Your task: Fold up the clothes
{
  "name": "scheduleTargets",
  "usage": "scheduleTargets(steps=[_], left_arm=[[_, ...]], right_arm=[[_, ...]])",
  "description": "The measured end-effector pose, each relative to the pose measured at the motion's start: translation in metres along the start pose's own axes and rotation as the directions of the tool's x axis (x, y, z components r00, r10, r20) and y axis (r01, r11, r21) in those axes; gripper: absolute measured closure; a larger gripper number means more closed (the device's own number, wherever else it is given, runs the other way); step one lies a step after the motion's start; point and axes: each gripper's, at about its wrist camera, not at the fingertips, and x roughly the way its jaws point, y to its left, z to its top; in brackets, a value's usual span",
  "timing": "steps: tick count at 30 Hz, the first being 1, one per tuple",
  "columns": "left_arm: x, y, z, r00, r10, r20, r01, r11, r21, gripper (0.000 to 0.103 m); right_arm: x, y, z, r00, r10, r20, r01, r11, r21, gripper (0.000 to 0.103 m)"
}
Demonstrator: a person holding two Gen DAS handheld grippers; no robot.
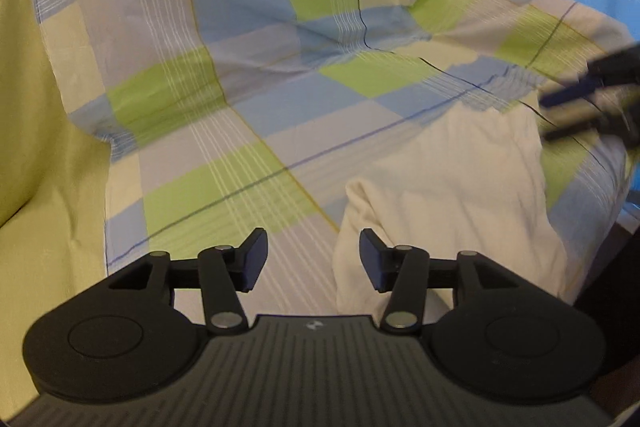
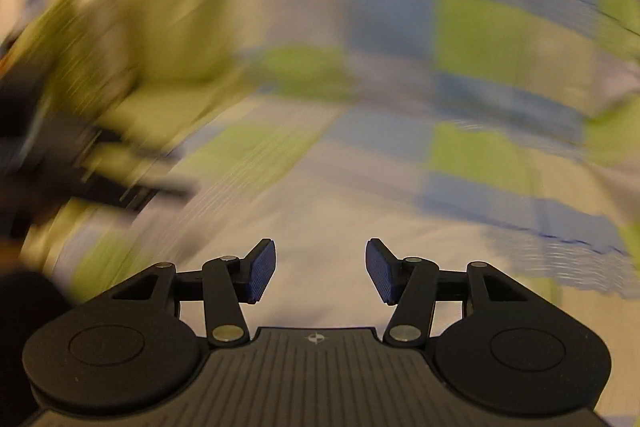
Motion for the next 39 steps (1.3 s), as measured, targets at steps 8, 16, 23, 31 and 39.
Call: scheduleTargets(steps=[8,16,23,31,39], left_arm=[[-0.002,-0.006,-0.018,1.000,-0.001,-0.016,0.001,1.000,0.013,0.041],[0.001,-0.021,-0.021,0.999,-0.040,-0.010,0.041,0.994,0.098,0.030],[0.043,-0.065,-0.009,0.993,-0.118,-0.012,0.118,0.971,0.209,0.048],[0.029,-0.078,-0.013,0.997,-0.082,0.005,0.077,0.945,0.317,0.103],[-0.025,-0.108,-0.009,0.981,-0.177,0.081,0.139,0.929,0.342,0.070]], right_arm=[[0.042,0.070,-0.023,0.995,-0.090,-0.049,0.071,0.953,-0.295,0.103],[-0.040,-0.005,0.037,0.957,-0.195,0.213,0.187,0.981,0.060,0.102],[-0.058,-0.050,0.051,0.922,-0.283,0.265,0.239,0.953,0.187,0.102],[-0.078,-0.065,0.029,0.910,-0.335,0.244,0.260,0.920,0.292,0.102],[-0.112,-0.057,0.035,0.891,-0.337,0.302,0.247,0.921,0.300,0.102]])
